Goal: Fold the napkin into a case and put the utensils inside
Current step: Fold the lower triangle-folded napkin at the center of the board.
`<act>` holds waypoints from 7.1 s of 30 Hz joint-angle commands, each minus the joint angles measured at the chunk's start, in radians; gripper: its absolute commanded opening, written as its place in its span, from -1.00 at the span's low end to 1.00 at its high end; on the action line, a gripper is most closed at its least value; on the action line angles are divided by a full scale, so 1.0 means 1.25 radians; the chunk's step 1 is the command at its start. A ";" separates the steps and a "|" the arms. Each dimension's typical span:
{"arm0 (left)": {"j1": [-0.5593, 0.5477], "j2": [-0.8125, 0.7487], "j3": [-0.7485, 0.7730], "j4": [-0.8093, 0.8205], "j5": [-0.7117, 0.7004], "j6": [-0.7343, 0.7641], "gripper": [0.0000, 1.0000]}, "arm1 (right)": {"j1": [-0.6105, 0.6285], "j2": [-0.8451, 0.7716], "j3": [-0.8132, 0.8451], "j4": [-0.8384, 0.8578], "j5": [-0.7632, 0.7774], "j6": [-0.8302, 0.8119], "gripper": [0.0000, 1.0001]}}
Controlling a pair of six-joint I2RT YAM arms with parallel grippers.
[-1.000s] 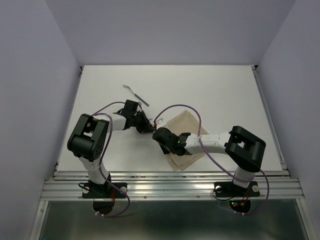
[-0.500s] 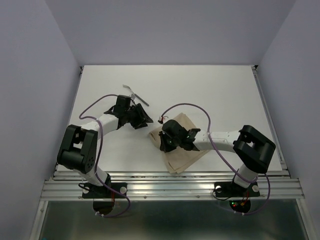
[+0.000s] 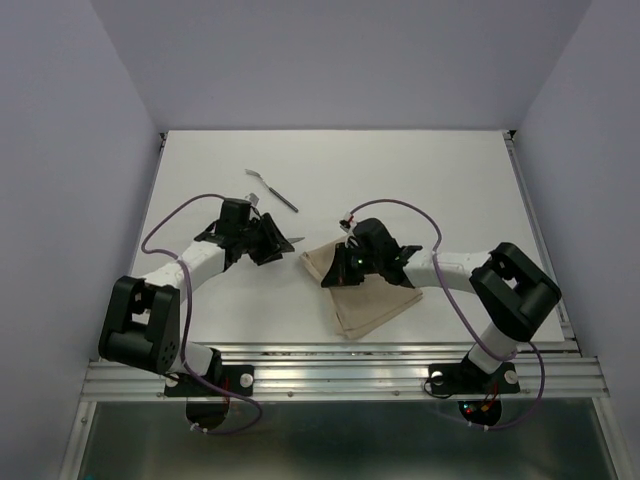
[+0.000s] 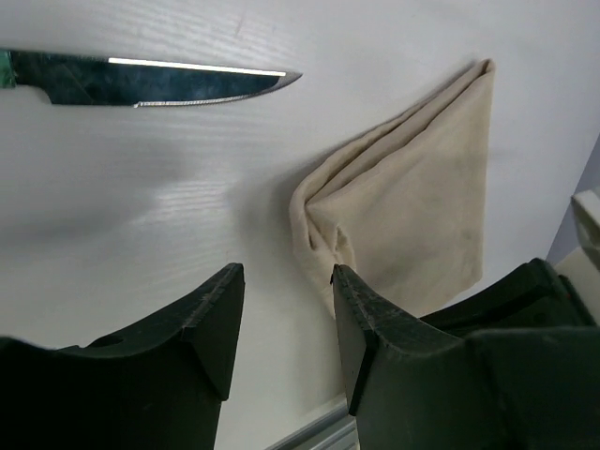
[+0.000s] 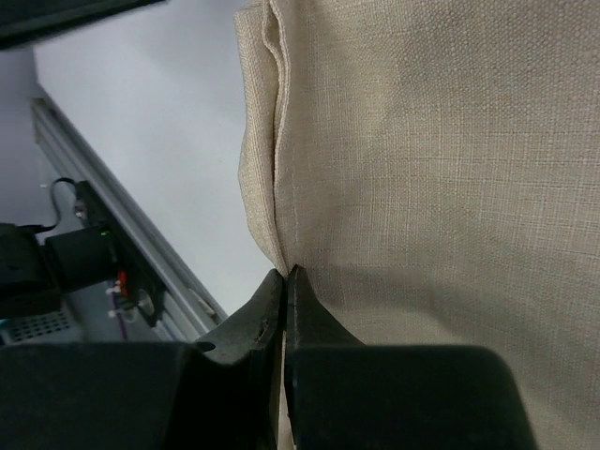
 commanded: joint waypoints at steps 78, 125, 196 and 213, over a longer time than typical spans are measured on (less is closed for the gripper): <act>-0.222 0.370 0.382 -0.538 -0.237 -0.154 -1.00 | -0.037 -0.059 -0.059 -0.084 -0.005 -0.027 0.10; -0.226 0.320 0.338 -0.455 -0.198 -0.133 -1.00 | 0.293 -0.101 0.025 -0.282 0.453 -0.048 -0.99; -0.223 0.183 0.227 -0.227 -0.094 -0.077 -1.00 | -0.009 -0.128 -0.346 0.383 -0.216 0.225 -0.99; -0.223 0.285 0.346 -0.343 -0.155 -0.176 -1.00 | -0.024 -0.160 -0.403 0.380 -0.133 0.257 -0.99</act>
